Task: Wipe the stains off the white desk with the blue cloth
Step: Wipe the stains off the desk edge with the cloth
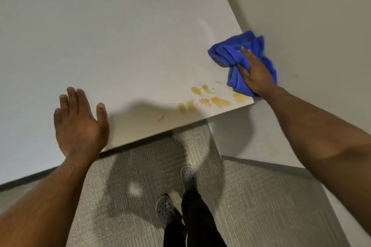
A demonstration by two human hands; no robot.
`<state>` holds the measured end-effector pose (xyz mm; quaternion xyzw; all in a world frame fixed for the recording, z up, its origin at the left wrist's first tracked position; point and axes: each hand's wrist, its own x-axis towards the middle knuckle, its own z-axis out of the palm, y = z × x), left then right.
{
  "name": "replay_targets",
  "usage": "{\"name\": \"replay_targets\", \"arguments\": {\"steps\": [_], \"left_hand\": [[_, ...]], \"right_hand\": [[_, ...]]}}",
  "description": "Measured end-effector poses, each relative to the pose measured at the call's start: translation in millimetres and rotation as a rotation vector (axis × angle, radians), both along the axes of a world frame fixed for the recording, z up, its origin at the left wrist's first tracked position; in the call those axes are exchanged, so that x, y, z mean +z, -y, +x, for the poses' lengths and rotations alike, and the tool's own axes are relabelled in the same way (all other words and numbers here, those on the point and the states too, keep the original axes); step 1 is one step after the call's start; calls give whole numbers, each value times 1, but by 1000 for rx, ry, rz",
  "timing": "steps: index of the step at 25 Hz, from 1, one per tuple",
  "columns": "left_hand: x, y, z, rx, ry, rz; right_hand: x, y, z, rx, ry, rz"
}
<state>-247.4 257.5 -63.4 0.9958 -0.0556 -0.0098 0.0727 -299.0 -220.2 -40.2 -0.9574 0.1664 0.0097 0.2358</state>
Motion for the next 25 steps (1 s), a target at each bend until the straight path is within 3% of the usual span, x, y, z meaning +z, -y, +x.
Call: {"name": "replay_targets", "arguments": {"steps": [4, 8, 11, 13, 15, 17, 20, 22, 25], "left_hand": [[0, 0, -3, 1, -16, -4], [-1, 2, -2, -21, 6, 24], [-2, -4, -1, -16, 4, 14], [-2, -3, -3, -18, 4, 8], [-4, 0, -2, -14, 17, 6], [-6, -1, 0, -13, 22, 7], [-5, -3, -1, -24, -2, 9], [-1, -2, -2, -10, -22, 2], [-2, 0, -1, -7, -15, 24]], "right_hand": [[-3, -20, -61, 110, 20, -29], [-1, -46, -46, -235, 23, -68], [-12, -103, -60, -27, 50, -8], [-10, -81, -82, 137, 41, 10], [-2, -54, -63, -71, 24, -1], [1, -75, -40, -244, -11, -26], [-10, -127, -63, 9, 48, 41], [-7, -100, -84, 90, 90, 51], [4, -62, -44, -253, 5, -5]]}}
